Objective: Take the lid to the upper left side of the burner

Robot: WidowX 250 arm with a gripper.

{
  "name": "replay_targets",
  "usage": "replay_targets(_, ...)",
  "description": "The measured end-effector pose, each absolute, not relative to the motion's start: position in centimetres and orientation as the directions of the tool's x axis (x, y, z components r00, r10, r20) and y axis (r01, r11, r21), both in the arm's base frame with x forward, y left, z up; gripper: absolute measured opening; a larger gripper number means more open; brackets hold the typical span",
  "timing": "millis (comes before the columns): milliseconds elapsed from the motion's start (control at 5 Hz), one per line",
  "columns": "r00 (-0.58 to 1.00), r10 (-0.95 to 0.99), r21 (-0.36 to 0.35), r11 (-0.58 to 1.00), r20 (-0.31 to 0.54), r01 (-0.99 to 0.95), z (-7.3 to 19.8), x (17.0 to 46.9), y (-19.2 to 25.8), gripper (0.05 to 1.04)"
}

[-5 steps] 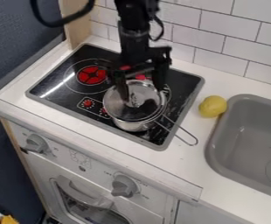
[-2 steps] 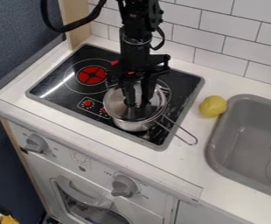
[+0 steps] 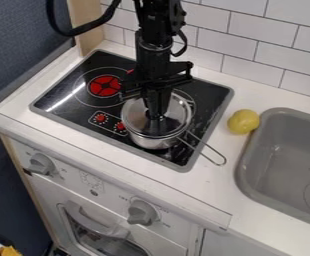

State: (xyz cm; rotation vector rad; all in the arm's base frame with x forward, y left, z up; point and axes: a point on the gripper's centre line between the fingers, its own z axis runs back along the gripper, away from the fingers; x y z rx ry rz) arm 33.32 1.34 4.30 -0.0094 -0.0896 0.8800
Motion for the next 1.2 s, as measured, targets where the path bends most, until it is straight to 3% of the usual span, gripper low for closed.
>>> replay_targets(400,0.581,0.812,-0.073,0.584,0.056,-0.809,5.4,33.6,2.4,0.055)
replay_targets(800,0.434,0.892,-0.178,0.452,0.128,-0.874,10.2,35.9,6.4,0.055)
replay_targets(1200,0.247,0.959,-0.126,0.264,0.140,-0.956,7.9,39.4,10.6,0.055)
